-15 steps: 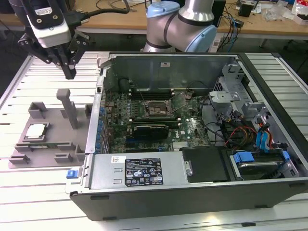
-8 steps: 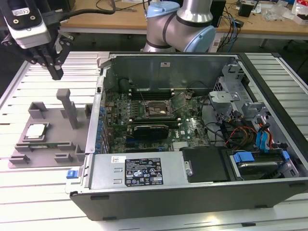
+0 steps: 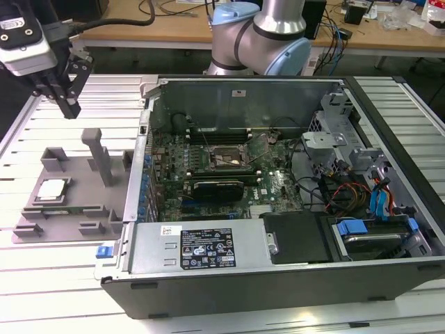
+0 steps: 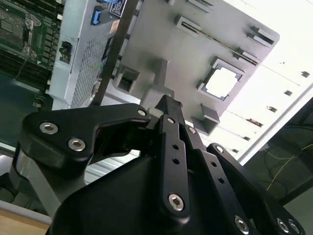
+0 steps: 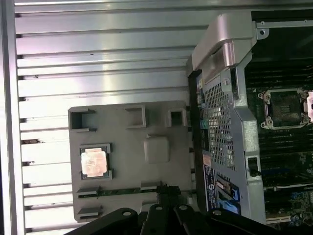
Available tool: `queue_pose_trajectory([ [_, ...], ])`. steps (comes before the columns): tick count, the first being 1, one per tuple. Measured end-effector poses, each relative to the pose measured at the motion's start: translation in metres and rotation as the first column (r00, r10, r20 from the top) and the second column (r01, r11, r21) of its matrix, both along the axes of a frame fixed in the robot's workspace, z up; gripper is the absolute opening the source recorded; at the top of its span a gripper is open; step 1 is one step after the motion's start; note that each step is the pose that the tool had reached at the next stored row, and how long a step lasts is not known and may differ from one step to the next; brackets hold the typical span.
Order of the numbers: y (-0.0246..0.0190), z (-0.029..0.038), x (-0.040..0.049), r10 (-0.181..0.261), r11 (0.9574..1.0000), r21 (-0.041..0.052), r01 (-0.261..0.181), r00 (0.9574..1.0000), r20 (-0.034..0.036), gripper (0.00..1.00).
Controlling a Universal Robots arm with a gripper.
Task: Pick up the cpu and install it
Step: 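Reach for the cpu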
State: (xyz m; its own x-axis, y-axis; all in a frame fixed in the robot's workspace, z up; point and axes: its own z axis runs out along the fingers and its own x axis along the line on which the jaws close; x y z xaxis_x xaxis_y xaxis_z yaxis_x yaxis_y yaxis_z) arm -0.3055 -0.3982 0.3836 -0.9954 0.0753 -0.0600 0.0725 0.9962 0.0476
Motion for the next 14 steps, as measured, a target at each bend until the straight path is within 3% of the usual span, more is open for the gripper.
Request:
queue_pose_trajectory([
  [4,0.0032,-0.0081,-0.0181,0.000,1.0000,0.0001,0.000,1.0000,0.0001,0.11],
  [12,0.0102,-0.0144,-0.0356,0.000,1.0000,0.0001,0.000,1.0000,0.0001,0.11],
  [14,0.0143,-0.0183,-0.0435,0.000,1.0000,0.0000,0.000,1.0000,0.0001,0.11],
])
